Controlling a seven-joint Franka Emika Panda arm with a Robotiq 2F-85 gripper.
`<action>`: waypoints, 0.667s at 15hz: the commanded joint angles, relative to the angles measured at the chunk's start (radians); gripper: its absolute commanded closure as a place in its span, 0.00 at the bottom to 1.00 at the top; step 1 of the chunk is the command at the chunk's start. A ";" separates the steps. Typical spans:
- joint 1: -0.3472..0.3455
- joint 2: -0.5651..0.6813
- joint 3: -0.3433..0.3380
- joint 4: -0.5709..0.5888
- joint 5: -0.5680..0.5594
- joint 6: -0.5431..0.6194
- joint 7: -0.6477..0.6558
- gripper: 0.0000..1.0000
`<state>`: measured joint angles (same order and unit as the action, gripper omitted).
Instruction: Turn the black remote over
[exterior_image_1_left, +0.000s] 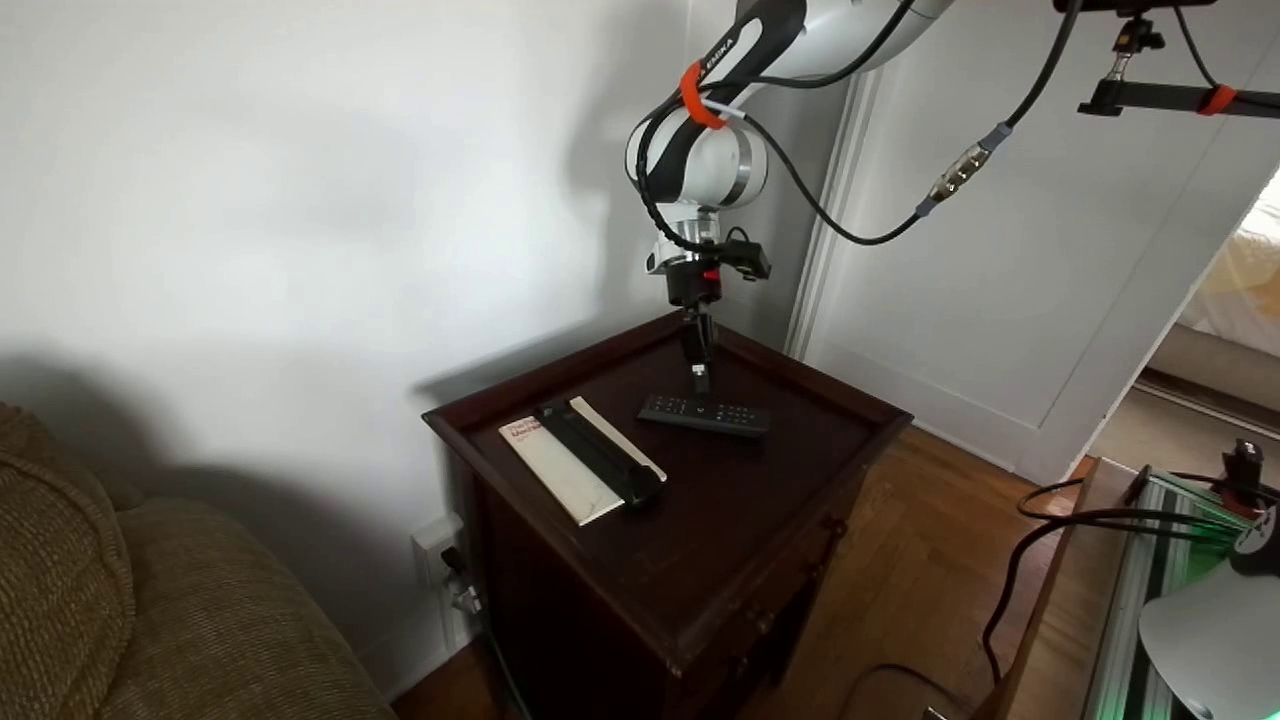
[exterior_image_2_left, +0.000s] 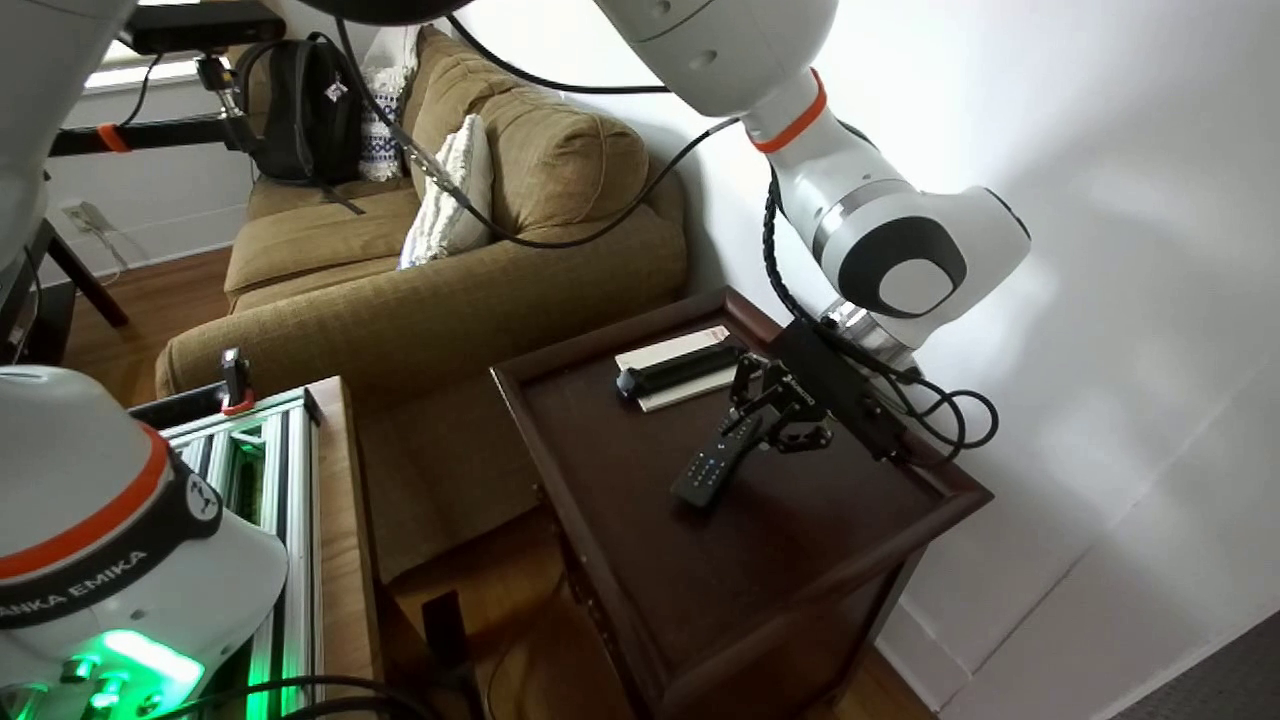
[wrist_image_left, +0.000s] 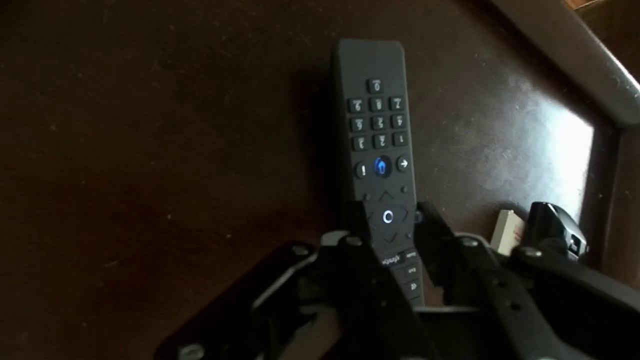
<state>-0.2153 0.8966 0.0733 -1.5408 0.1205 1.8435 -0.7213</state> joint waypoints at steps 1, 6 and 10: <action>-0.004 0.013 0.007 0.016 -0.018 -0.008 -0.037 0.38; 0.018 0.066 0.005 0.046 -0.025 -0.009 -0.041 0.00; 0.036 0.101 0.006 0.062 -0.028 -0.006 -0.031 0.00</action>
<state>-0.1873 0.9491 0.0736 -1.5219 0.1188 1.8435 -0.7559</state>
